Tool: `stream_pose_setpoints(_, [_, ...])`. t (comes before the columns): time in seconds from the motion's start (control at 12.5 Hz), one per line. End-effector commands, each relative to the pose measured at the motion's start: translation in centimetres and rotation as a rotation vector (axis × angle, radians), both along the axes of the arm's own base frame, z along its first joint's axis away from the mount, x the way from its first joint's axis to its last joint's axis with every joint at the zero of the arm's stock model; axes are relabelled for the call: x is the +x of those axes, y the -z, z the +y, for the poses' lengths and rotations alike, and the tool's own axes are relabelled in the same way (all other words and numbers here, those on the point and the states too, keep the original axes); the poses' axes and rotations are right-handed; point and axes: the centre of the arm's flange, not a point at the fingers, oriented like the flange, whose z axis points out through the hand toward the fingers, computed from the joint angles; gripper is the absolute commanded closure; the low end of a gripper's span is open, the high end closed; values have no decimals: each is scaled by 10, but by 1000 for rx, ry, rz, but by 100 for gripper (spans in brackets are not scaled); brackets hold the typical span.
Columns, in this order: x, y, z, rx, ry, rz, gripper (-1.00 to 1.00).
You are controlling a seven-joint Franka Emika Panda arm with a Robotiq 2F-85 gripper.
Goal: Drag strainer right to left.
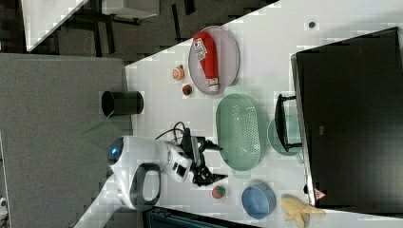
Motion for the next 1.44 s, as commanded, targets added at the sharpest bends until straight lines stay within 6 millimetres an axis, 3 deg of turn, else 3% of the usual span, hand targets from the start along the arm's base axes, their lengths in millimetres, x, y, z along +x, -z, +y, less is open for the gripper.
stream_pose_setpoints(0.08, [32, -7, 11, -28, 85, -149, -100])
stream_pose_setpoints(0.32, [40, 43, 13, -27, 161, -191, -100])
stream_pose_setpoints(0.64, [38, 89, 29, -30, 279, -205, -100])
stream_pose_setpoints(1.04, [34, 111, 50, -16, 237, -211, -100])
stream_pose_setpoints(1.44, [39, 112, 82, -7, 203, -216, -100])
